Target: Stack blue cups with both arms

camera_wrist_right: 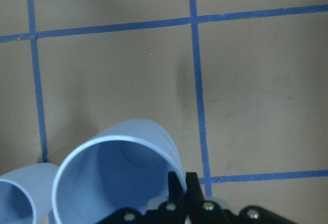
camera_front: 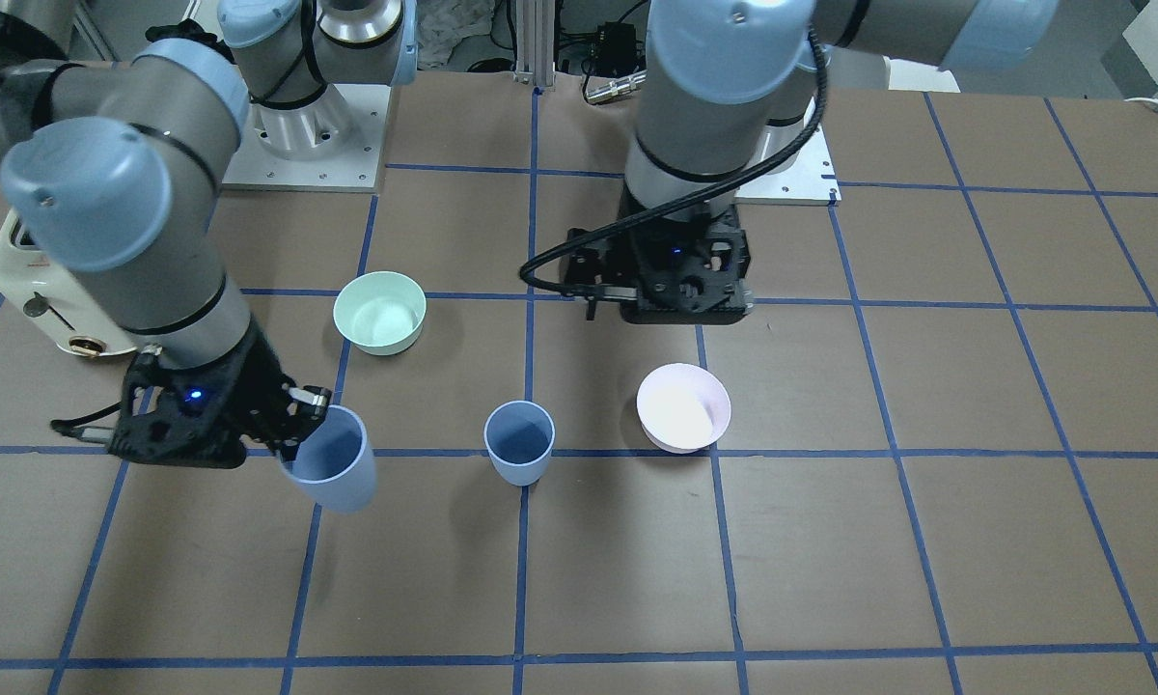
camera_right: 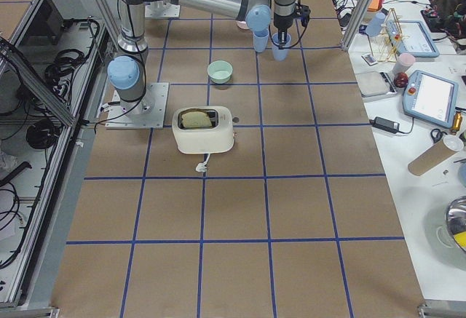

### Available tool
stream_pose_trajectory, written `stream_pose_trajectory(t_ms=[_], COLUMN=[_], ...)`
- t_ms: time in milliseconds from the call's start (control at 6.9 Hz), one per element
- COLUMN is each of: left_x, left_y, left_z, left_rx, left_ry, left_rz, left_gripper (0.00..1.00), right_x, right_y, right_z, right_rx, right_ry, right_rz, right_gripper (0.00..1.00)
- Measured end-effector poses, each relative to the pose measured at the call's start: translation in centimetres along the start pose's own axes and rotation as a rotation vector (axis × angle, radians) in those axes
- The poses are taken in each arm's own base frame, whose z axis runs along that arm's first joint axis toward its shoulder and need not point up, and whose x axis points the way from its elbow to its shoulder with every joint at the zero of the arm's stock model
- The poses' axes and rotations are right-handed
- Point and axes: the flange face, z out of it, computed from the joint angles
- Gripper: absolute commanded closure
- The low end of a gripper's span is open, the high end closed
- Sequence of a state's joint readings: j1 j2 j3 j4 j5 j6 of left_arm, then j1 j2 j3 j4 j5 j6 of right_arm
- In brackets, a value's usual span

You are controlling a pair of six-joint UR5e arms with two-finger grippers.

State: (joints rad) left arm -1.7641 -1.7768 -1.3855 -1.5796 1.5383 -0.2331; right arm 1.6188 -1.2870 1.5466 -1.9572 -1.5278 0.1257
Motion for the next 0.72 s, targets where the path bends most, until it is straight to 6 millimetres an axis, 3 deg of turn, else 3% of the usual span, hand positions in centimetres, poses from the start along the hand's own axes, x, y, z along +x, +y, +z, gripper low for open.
stream_pose_trajectory(t_ms=[145, 290, 435, 725], left_x=[-3.9, -6.3, -7.5, -8.3], left_y=[0.5, 1.5, 2.2, 2.7], left_z=[-1.3, -1.3, -1.0, -0.7], left_rx=[0.01, 0.025, 0.061, 0.103], left_ry=[-0.001, 0.001, 0.004, 0.006], left_rz=[-0.006, -0.002, 0.001, 0.001], left_gripper=[0.0, 0.0, 0.0, 0.0], right_x=[-3.5, -6.9, -10.0, -12.7], right_y=[1.7, 3.6, 5.4, 7.0], right_z=[-1.0, -1.6, -1.8, -1.4], right_rx=[0.007, 0.007, 0.006, -0.001], right_ry=[-0.008, -0.016, -0.02, -0.021], right_rz=[0.022, 0.045, 0.04, 0.035], right_gripper=[1.0, 1.0, 1.0, 1.0])
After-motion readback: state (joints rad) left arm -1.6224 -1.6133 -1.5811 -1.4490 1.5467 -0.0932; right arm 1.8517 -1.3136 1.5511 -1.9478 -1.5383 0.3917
